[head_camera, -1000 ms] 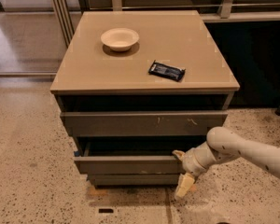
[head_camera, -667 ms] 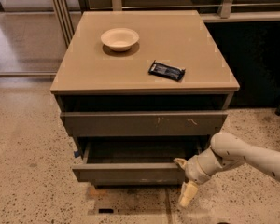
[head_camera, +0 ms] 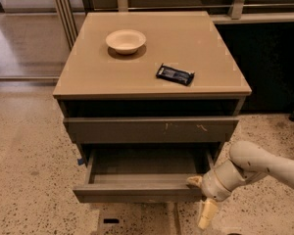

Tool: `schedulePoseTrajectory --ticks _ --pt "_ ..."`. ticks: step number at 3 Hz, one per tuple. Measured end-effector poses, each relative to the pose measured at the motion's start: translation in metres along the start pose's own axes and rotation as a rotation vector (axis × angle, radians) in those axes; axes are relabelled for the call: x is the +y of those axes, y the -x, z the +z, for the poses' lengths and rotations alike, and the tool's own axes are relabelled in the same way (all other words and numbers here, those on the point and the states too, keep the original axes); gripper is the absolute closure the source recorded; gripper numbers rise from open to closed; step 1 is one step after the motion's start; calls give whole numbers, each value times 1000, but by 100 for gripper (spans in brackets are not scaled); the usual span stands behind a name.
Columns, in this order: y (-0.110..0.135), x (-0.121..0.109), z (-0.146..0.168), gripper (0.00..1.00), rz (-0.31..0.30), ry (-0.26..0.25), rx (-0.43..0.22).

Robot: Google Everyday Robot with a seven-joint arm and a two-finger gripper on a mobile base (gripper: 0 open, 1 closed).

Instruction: Open middle drawer

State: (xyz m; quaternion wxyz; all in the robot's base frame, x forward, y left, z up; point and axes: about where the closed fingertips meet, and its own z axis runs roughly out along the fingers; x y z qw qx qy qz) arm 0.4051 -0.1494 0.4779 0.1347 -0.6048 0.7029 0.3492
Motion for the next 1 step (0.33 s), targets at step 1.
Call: schedulePoseTrajectory --ticks 1 --pt "1 1 -1 0 -1 2 0"
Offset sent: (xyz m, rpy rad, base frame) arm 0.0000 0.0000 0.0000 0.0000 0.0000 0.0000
